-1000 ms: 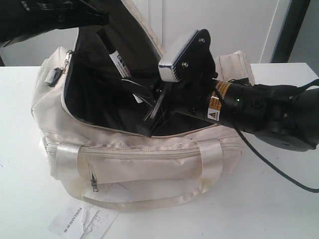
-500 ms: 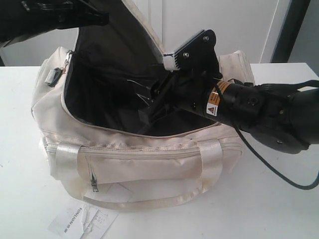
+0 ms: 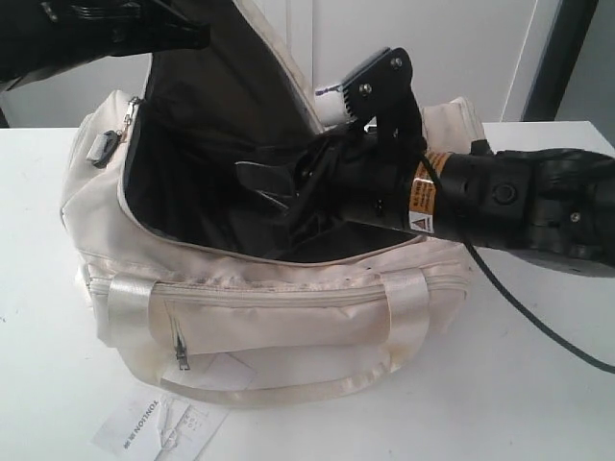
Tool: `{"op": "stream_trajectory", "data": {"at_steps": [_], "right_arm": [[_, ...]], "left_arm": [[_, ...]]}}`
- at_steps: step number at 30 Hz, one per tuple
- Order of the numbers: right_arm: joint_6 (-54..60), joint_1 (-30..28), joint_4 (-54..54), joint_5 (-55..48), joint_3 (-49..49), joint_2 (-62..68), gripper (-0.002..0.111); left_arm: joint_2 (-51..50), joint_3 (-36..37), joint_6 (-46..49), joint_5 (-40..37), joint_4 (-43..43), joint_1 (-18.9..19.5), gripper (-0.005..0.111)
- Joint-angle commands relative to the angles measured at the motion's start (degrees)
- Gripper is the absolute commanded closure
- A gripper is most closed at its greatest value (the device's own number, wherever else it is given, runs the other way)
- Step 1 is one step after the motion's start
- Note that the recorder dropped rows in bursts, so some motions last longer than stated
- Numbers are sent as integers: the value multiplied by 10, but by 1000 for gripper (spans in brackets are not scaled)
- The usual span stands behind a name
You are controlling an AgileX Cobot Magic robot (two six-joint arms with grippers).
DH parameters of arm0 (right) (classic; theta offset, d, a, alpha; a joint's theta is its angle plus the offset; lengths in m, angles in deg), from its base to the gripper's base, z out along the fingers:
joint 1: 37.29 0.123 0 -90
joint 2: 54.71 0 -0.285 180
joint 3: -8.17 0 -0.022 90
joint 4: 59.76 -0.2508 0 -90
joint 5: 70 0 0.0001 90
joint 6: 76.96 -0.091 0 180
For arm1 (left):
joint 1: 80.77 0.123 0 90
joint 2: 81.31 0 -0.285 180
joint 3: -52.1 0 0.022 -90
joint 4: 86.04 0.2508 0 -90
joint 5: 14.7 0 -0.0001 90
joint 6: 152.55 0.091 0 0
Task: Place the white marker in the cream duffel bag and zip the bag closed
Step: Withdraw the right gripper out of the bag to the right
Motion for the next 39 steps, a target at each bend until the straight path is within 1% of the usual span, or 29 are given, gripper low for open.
{"op": "stream_trajectory", "data": {"at_steps": [1, 2, 8, 11, 13, 16, 18, 21, 22, 24, 25, 26, 27, 28, 31, 33, 34, 36, 37, 39], "right_arm": [[-171, 0, 159, -14, 2, -27, 103], [-196, 0, 184, -14, 2, -31, 107], [-387, 0, 351, 13, 2, -48, 108], [-507, 0, 435, 82, 2, -48, 108], [-542, 0, 476, 122, 2, -48, 108], [-598, 0, 476, 136, -7, -48, 108], [-631, 0, 476, 133, -8, -48, 108], [-663, 0, 476, 103, -8, -48, 108], [-660, 0, 476, 88, -8, -48, 108], [-603, 0, 476, 23, -8, -48, 108], [-566, 0, 476, -32, -8, -50, 108], [-547, 0, 476, -66, -8, -54, 108], [-507, 0, 476, -116, -8, -69, 108], [-489, 0, 476, -136, -8, -79, 108], [-380, 0, 476, -213, -8, -135, 108], [-328, 0, 476, -277, -8, -164, 108], [-305, 0, 476, -336, -8, -180, 108], [-293, 0, 476, -423, -8, -203, 108], [-292, 0, 476, -488, -8, -215, 108], [-293, 0, 476, -582, -8, -221, 108]], "left_arm": [[4, -5, -1, 10, -8, 1, 107], [4, -5, -1, 10, -8, 1, 107], [4, -5, -1, 10, -8, 1, 107], [4, -5, -1, 10, -8, 1, 107], [4, -5, -1, 10, -8, 1, 107], [4, -5, -1, 18, -8, 1, 107], [4, -5, -1, 7, -8, 1, 107], [5, -5, -1, -10, -8, 1, 107], [5, -5, -1, -21, -8, 1, 107], [5, -5, -1, -33, -8, 1, 107], [5, -5, -1, -31, -8, 1, 107], [5, -5, -1, -28, -8, 1, 107], [5, -5, -1, -21, -8, 1, 107], [5, -5, -1, -20, -8, 1, 107], [5, -5, -1, -22, -8, 1, 107], [5, -5, -1, -22, -8, 1, 107], [5, -5, -1, -23, -8, 1, 107], [5, -5, -1, -25, -8, 1, 107], [5, -5, -1, -26, -8, 1, 107], [5, -5, -1, -26, -8, 1, 107]]}}
